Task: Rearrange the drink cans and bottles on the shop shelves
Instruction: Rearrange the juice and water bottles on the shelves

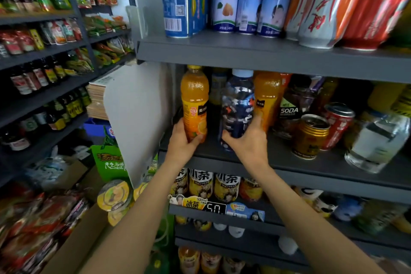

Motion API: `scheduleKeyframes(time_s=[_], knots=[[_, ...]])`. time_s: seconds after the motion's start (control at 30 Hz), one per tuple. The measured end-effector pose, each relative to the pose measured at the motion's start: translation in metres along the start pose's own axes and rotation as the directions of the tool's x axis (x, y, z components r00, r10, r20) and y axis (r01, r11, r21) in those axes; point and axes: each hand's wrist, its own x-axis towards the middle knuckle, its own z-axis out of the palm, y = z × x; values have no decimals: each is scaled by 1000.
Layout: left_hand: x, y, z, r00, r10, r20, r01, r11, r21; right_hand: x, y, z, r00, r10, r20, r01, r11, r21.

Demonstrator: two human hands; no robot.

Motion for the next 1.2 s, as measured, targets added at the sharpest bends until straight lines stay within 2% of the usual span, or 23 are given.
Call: scheduleKeyframes(time_s=[0.27, 0.4, 0.5, 0.63, 0.83, 0.97, 1.1, 1.2], knots=[[7, 28, 29, 988, -22, 155, 26, 999, -25, -17, 38, -61, 982, 71, -175, -88, 992, -91], [17, 42, 60, 986, -51, 156, 35, 994, 103, -11, 45, -65, 979, 70, -191, -93, 989, -116], [21, 52, 77, 988, -80, 135, 63, 990, 128, -11, 47, -63, 979, 62, -194, -87, 988, -125], [29, 51, 91, 996, -15, 93, 6, 995, 97, -11, 49, -61, 977, 45, -208, -73, 989, -130], [26, 55, 98, 1000, -8, 28, 5, 993, 117, -10, 51, -62, 982, 40, -184, -59, 993, -98], [15, 54, 98, 998, -2, -55, 1, 1000, -17, -7, 53, -69, 990, 32, -135, -37, 999, -34], [-14, 61, 95, 982, 60, -178, -80, 991, -110, -11, 56, -88, 996, 67, -61, -65, 997, 37], [-42, 75, 99, 958, 175, -226, -201, 974, -100, -24, 60, -118, 997, 81, -2, -81, 994, 75]])
